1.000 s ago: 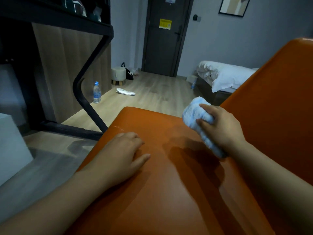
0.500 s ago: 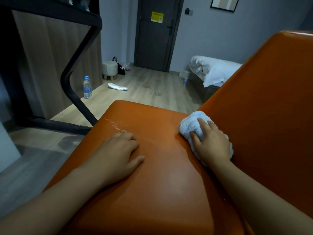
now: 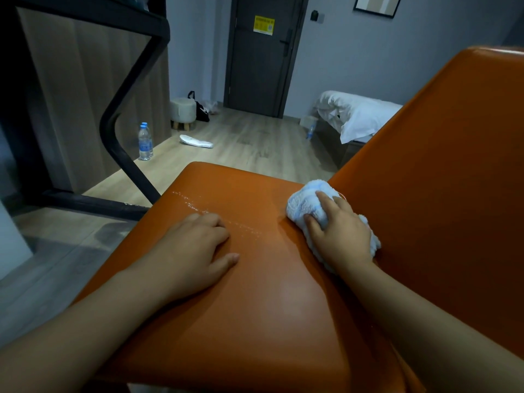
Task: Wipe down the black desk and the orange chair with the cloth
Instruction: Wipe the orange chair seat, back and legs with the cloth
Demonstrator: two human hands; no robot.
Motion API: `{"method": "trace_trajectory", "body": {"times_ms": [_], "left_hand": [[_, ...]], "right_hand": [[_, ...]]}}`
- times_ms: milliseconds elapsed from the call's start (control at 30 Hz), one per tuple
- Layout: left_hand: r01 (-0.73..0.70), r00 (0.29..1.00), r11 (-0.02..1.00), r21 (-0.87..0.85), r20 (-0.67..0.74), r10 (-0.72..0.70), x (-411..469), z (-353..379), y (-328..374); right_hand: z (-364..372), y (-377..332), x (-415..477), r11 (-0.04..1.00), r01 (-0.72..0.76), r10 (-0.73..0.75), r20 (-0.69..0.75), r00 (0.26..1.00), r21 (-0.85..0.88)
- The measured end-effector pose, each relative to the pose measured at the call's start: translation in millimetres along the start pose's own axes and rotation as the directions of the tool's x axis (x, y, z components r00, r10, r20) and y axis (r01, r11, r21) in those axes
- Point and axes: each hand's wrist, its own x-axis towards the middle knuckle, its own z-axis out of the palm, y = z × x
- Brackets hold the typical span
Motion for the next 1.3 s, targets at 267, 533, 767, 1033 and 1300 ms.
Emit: {"method": "trace_trajectory", "body": {"times_ms": [267, 533, 767, 1033, 1300], "left_hand": [[0.023, 0.999, 1.0, -0.018, -0.039, -0.024, -16, -17, -21], [0.091, 0.996, 0.993, 0.076, -0.014, -0.09, -39, -25, -47], [0.082, 0.997, 0.996, -0.024, 0.008, -0.082, -49, -31, -59], [0.108, 0.991, 0.993, -0.037, -0.075, -0.11, -66, -27, -69], [0.13, 0.985, 0.988, -0.083, -0.099, -0.138, -70, -19, -72]], "right_hand": [[10, -28, 4, 0.993, 0.112, -0.111, -0.017, 0.994, 0.045], [23, -60, 9, 0.978, 0.186, -0.184, -0.028, 0.983, 0.093], [32, -101, 16, 0.962, 0.235, -0.234, -0.023, 0.972, 0.138], [46, -173, 24, 0.927, 0.333, -0.333, -0.032, 0.942, 0.174], [56, -226, 33, 0.894, 0.403, -0.408, -0.016, 0.913, 0.196]]}}
